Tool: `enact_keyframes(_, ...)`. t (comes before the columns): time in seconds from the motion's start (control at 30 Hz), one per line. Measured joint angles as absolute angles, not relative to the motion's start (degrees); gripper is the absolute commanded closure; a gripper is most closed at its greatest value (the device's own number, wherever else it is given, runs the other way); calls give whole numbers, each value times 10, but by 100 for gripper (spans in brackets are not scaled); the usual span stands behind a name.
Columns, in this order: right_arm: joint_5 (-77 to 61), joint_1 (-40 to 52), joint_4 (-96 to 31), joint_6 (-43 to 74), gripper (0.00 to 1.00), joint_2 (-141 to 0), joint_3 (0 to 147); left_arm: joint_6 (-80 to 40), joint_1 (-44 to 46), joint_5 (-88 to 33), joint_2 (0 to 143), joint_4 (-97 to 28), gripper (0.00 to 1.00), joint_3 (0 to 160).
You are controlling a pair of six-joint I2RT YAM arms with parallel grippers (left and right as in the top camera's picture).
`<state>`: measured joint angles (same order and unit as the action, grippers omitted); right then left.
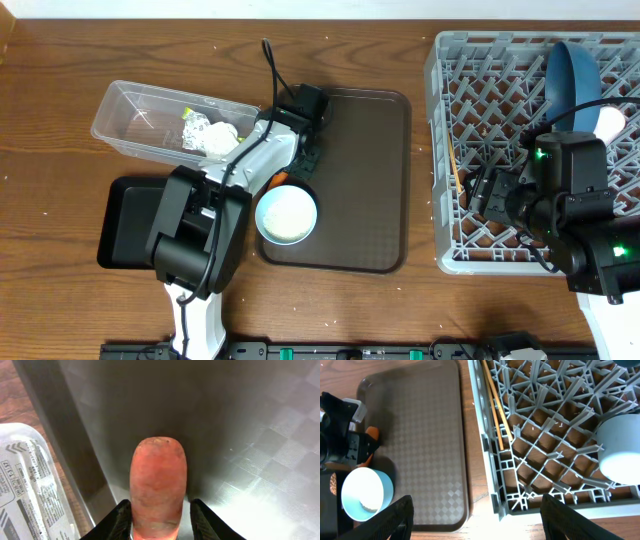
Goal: Sort waste into correct bins and load items into the dishwasher rack
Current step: 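Grasp the orange carrot on the brown tray with the left gripper, then carry the carrot to the black tray and release it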
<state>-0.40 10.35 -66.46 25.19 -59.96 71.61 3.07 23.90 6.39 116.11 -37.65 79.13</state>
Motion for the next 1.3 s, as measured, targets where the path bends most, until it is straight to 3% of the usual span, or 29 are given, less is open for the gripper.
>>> enact_keyframes(0.17, -4, 103, -665, 252, 26, -600, 716, 33, 241, 58, 1158, -382, 74, 791)
enact_keyframes(0.53, -4, 103, -665, 252, 26, -600, 716, 30, 241, 42, 1046, -391, 74, 791)
enact_keyframes(0.77, -4, 103, -666, 252, 26, -600, 716, -3, 241, 81, 913, -476, 72, 792)
enact_keyframes(1.0, -4, 103, -666, 252, 26, -600, 716, -162, 181, 159, 851, -613, 71, 792)
enact_keyframes(1.3, -4, 103, -672, 252, 25, -600, 716, -445, -5, 179, 851, -570, 73, 666)
